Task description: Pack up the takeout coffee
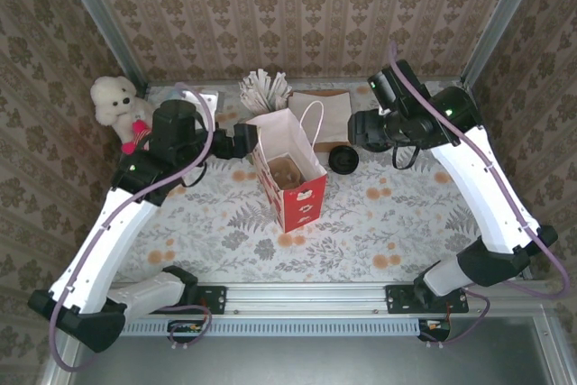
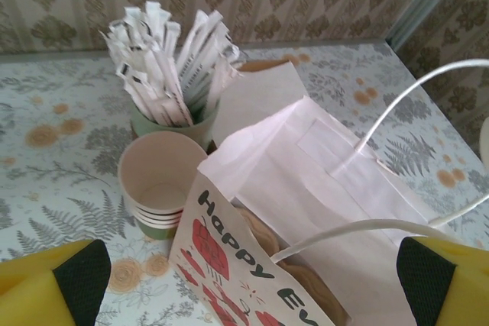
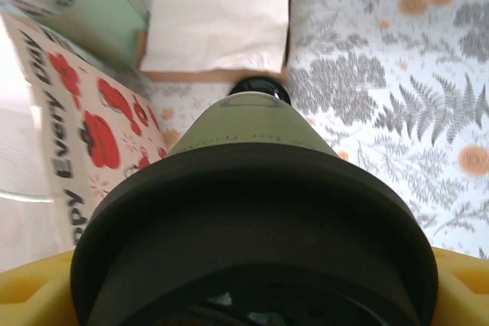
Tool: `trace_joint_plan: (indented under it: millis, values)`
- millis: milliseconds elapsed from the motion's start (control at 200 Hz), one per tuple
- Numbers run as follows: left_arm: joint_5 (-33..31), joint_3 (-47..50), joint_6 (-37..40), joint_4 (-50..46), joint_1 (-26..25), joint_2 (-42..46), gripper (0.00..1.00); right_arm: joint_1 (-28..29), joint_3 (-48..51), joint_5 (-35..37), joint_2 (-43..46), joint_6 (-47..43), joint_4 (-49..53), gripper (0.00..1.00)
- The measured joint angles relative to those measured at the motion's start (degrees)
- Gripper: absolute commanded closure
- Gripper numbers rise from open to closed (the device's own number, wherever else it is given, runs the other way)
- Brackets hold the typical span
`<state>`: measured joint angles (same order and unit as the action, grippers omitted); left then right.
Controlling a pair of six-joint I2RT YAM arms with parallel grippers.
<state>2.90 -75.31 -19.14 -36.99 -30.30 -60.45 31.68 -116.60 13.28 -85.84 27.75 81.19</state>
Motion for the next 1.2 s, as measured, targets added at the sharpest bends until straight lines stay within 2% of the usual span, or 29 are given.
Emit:
trace_joint_plan:
  millis: [125,215,450,580,690,800,1000,1200]
  values:
    - [-5.2,-0.4,-1.9,-1.4,0.4,1.0,0.00,2.6,-6.3,2.1,-1.8,-1.1,-0.2,0.38]
    - [-6.3,-0.5,-2.7,-1.6,1.0,1.3,0.00,5.1,-9.3,4.5,-2.7,-2.3,-1.5,0.40]
    - [1.5,-0.5,-3.6,1.7,0.2,2.5,0.00,11.7,-13.1,8.7,-3.9,-7.1,-8.9,0.41]
    - [5.5,-0.5,-3.5,2.8,-1.2,1.9,0.00,15.6,-13.5,8.7,-5.1,-9.8,-12.9,0.41]
    - [7.3,-1.1,-3.5,2.7,-2.0,0.3,0.10,18.1,-15.7,8.2,-8.4,-10.8,-14.0,0.41]
    - [7.4,-1.1,-3.2,2.3,-2.0,-0.8,0.31,19.7,-17.1,7.6,-12.5,-10.8,-13.7,0.41]
    - [7.0,-1.1,-2.7,1.4,-2.0,-0.9,0.58,21.5,-17.8,7.0,-18.1,-8.0,-10.8,0.41]
    - [7.3,-1.1,-2.3,-0.2,-2.0,-0.9,0.73,22.6,-19.6,5.5,-21.9,-3.4,-7.2,0.41]
